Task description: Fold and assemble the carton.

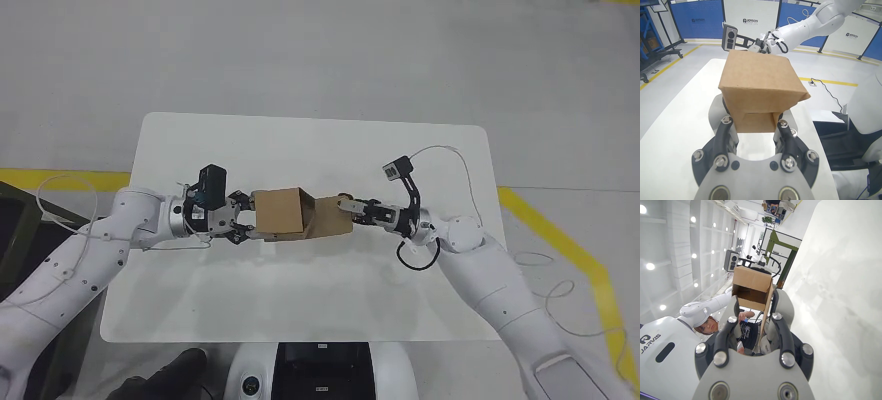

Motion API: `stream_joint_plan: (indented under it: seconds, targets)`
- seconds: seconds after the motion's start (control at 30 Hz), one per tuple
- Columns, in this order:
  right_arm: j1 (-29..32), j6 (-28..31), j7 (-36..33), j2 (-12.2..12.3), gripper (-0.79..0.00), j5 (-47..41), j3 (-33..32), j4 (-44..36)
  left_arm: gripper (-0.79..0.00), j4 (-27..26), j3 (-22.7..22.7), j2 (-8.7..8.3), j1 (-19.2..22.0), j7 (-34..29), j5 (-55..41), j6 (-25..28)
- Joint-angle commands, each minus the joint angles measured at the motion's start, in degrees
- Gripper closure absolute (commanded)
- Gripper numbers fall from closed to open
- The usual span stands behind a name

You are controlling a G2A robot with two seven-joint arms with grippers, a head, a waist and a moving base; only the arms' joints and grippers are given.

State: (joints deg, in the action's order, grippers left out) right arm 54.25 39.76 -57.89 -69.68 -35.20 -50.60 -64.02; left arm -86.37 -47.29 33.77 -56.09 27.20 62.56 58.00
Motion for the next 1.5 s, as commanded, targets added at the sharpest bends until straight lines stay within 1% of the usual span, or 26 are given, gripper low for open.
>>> stream_joint_plan:
  seconds: [0.0,0.07,0.17,0.27,0.4,0.5,0.63,0.7,0.77,0.83,0.97,1.27,1.47]
  targets:
    - [0.8,1.23,-0.08,0.19,-0.785,-1.88,-1.27,0.15,-0.32,0.39,0.0,-0.05,-0.01,0.36,-0.28,0.0]
    - [1.66,2.08,-0.38,0.51,-0.785,-2.94,-2.69,1.02,-0.317,0.67,-0.06,-0.12,0.0,0.81,-0.5,0.0]
    - [2.47,1.91,0.9,1.09,-0.785,-1.22,-4.67,3.25,-0.317,0.96,-0.36,-0.26,-0.04,1.7,-0.57,0.0]
    - [3.02,0.21,2.39,1.47,-0.785,2.75,-5.36,3.97,-0.314,0.95,-0.82,-0.41,-0.24,2.86,-0.62,0.0]
    - [3.5,-2.64,3.67,1.36,-0.785,6.32,-4.47,2.67,-0.305,0.55,-1.38,-0.56,-0.63,4.22,-0.52,0.0]
    - [3.17,-4.26,4.98,0.94,-0.702,8.72,-3.15,1.95,-0.299,0.19,-1.68,-0.56,-0.89,4.96,-0.52,0.0]
    - [2.17,-5.13,4.58,0.03,-0.656,8.82,-0.98,1.32,-0.302,-0.82,-1.63,-0.48,-1.05,4.9,-0.11,0.0]
    - [1.6,-4.6,4.04,-0.46,-0.653,7.71,-0.14,1.13,-0.302,-1.21,-1.51,-0.42,-0.99,4.61,0.19,0.0]
    - [1.2,-3.5,3.14,-0.86,-0.637,5.91,0.28,1.21,-0.289,-1.29,-1.29,-0.33,-0.86,4.01,0.46,0.0]
    - [0.39,-2.93,3.07,-1.01,-0.634,7.33,0.44,1.7,-0.252,-0.98,-1.06,-0.19,-0.63,3.07,0.49,0.0]
    - [-0.02,-2.79,3.38,-1.19,-0.634,9.03,0.6,1.01,-0.234,-0.37,-0.5,0.27,-0.08,0.06,1.1,0.0]
    - [-0.08,-5.01,5.98,-1.14,-0.64,15.57,0.47,-2.42,-0.24,-0.49,-0.4,1.54,0.62,-4.12,2.1,-0.09]
    - [0.42,-5.99,7.47,-0.91,-0.65,19.49,-0.12,-5.82,-0.246,-0.17,-0.73,2.26,0.44,-6.52,2.82,-1.28]
